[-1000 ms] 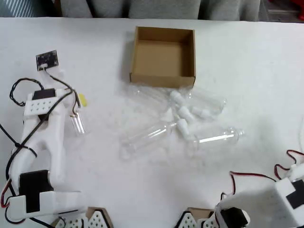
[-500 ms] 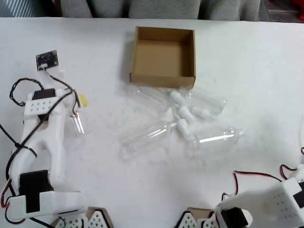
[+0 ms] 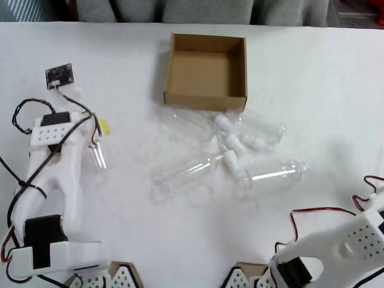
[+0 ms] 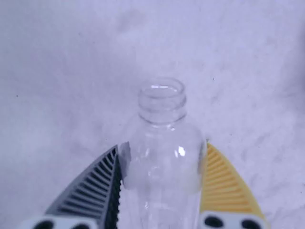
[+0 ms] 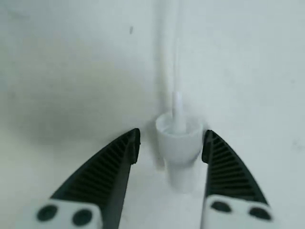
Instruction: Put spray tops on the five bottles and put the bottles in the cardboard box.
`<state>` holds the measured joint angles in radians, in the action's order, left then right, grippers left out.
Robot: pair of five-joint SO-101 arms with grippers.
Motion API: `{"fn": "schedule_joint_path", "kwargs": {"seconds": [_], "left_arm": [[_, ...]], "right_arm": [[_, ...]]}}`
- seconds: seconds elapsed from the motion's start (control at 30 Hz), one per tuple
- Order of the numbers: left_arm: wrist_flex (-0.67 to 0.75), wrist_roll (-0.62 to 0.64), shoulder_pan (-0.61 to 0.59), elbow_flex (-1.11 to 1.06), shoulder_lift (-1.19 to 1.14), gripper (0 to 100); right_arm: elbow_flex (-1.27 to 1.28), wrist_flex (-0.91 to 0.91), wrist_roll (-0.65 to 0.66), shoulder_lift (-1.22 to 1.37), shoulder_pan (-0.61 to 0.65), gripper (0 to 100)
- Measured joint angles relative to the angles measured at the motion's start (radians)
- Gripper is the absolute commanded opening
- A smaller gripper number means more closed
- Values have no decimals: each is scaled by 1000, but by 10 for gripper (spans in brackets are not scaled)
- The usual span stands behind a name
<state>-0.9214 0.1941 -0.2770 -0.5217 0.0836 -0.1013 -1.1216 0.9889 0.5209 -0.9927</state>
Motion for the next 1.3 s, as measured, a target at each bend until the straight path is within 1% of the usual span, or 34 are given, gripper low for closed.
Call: {"fn": "schedule_joint_path", "kwargs": {"seconds": [0.07, 0.1, 0.17, 0.23, 0.37, 0.6, 0.77, 1.07, 1.23, 1.3], "left_arm": [[0, 0, 0, 0, 0, 24], [0, 0, 0, 0, 0, 24], [0, 0, 0, 0, 0, 24], [0, 0, 0, 0, 0, 24], [0, 0, 0, 0, 0, 24], [0, 0, 0, 0, 0, 24], [0, 0, 0, 0, 0, 24], [0, -2, 0, 0, 0, 24], [0, -2, 0, 0, 0, 24], [0, -2, 0, 0, 0, 24]], "right_arm": [[0, 5, 0, 2, 8, 27], [0, 8, 0, 2, 12, 8], [0, 9, 0, 0, 26, 35], [0, -15, 0, -11, 41, 15], [0, -94, 3, -63, 86, 18], [23, -316, 153, -190, 172, 18], [181, -328, 230, -321, 190, 18], [591, -146, 239, -658, 190, 21], [781, 75, 245, -776, 190, 26], [836, 167, 245, -799, 190, 73]]}}
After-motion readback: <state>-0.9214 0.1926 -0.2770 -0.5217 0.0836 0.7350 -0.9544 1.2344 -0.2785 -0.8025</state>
